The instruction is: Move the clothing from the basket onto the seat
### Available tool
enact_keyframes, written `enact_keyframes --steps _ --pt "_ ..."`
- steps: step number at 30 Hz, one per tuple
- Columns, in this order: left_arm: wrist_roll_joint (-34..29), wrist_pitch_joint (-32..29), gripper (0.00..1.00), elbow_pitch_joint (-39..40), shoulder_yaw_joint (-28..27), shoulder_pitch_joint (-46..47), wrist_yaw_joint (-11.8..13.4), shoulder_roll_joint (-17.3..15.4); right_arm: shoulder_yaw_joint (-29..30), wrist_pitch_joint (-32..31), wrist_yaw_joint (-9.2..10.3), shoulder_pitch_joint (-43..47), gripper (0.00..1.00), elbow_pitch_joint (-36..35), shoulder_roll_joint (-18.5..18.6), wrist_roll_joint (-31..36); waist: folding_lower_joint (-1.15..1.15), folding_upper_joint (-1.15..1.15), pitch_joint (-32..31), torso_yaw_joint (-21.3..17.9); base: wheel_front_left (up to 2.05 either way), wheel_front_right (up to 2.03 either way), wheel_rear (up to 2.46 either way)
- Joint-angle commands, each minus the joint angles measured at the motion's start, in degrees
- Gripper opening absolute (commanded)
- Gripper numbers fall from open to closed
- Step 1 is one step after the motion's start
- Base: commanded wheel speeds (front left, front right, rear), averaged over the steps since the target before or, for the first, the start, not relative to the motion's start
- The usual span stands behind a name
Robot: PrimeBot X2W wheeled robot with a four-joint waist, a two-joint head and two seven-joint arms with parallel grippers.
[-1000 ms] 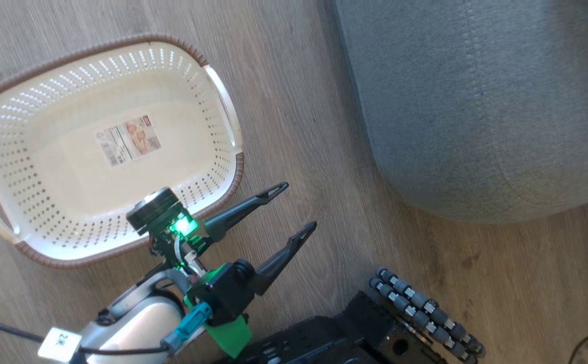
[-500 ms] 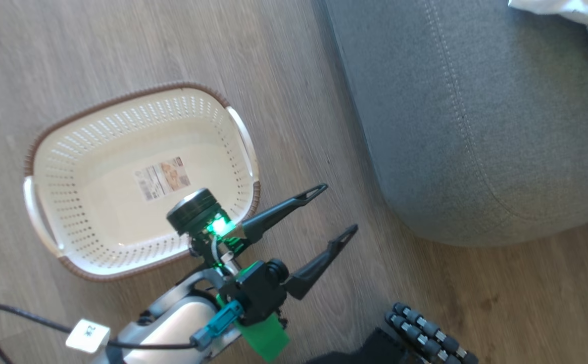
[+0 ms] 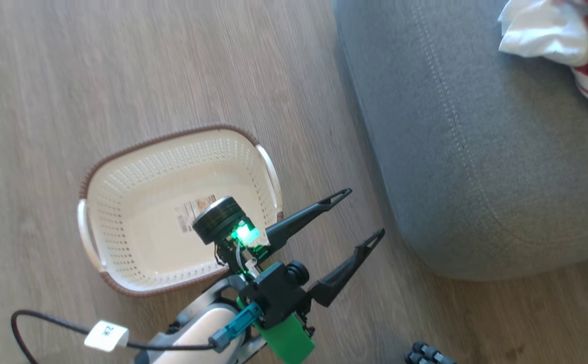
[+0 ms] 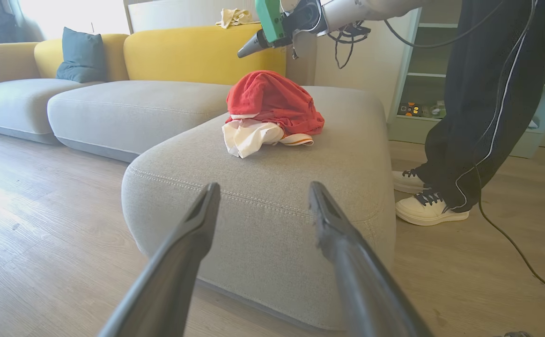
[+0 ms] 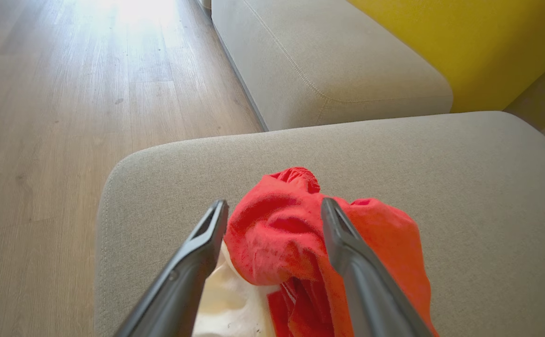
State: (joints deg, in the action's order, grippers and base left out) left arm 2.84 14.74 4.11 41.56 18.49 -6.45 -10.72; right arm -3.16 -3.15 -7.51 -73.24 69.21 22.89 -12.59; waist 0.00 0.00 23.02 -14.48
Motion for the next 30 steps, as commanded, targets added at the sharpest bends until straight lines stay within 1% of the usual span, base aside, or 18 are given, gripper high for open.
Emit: enact_keyframes --steps 1,5,8,10,14,16,19,21,25,28,30 --pt "-0.4 0.3 1.00 1.5 -2.1 -0.3 -0.2 0.9 -1.3 -0.3 0.02 0.2 1.00 -2.5 1.1 -1.0 0.00 0.00 -2.6 0.9 0.00 0.00 0.00" --pt "-0.3 0.3 1.00 1.0 -3.6 -1.9 -0.2 2.5 -5.9 0.7 0.02 1.6 1.00 -6.2 2.2 -3.6 0.00 0.00 -5.9 1.6 0.00 0.00 0.00" --pt "-0.4 0.3 1.00 0.7 -5.0 -2.8 -0.2 3.5 -9.6 2.9 0.02 3.3 1.00 -10.0 3.3 -5.8 0.00 0.00 -8.2 2.5 0.00 0.00 0.00" --pt "-1.0 0.3 1.00 0.3 -6.4 -3.4 0.8 4.0 -12.1 5.4 0.02 4.8 1.00 -13.4 3.9 -8.3 0.00 0.00 -9.5 3.2 0.00 0.00 0.00" --pt "-0.9 0.3 1.00 -1.0 -10.5 -4.4 4.1 5.0 -15.1 10.9 0.02 8.0 1.00 -20.4 5.0 -13.4 0.00 0.00 -11.6 4.5 0.00 0.00 0.00" --pt "-0.8 0.3 1.00 -1.3 -12.3 -4.6 4.9 5.3 -17.2 13.4 0.02 10.0 1.00 -24.2 5.7 -14.9 0.00 0.00 -12.4 5.3 0.00 0.00 0.00" --pt "-0.7 0.3 1.00 -1.4 -14.6 -5.0 5.3 5.5 -19.4 16.0 0.02 13.3 1.00 -29.8 6.7 -16.6 0.00 0.00 -13.8 6.7 0.00 0.00 0.00" --pt "-0.2 0.3 1.00 -1.5 -16.4 -5.5 5.8 5.8 -19.6 17.1 0.02 15.6 1.00 -33.3 7.2 -17.1 0.00 0.00 -14.7 7.7 0.00 0.00 0.00" --pt "0.7 0.3 1.00 -2.3 -20.3 -6.8 6.9 6.6 -17.4 18.0 0.02 21.4 1.00 -40.5 7.0 -16.9 0.00 0.00 -16.8 10.0 0.00 0.00 0.00" --pt "0.9 0.3 1.00 -3.5 -22.8 -8.1 8.1 7.1 -14.3 18.1 0.02 27.4 1.00 -47.2 5.3 -15.5 0.00 0.00 -18.3 11.6 0.00 0.00 0.00" --pt "1.4 0.3 1.00 -4.4 -24.6 -9.0 9.0 7.3 -13.5 18.1 0.02 32.0 1.00 -51.3 3.9 -13.9 0.00 0.00 -19.1 12.5 0.00 0.00 0.00"
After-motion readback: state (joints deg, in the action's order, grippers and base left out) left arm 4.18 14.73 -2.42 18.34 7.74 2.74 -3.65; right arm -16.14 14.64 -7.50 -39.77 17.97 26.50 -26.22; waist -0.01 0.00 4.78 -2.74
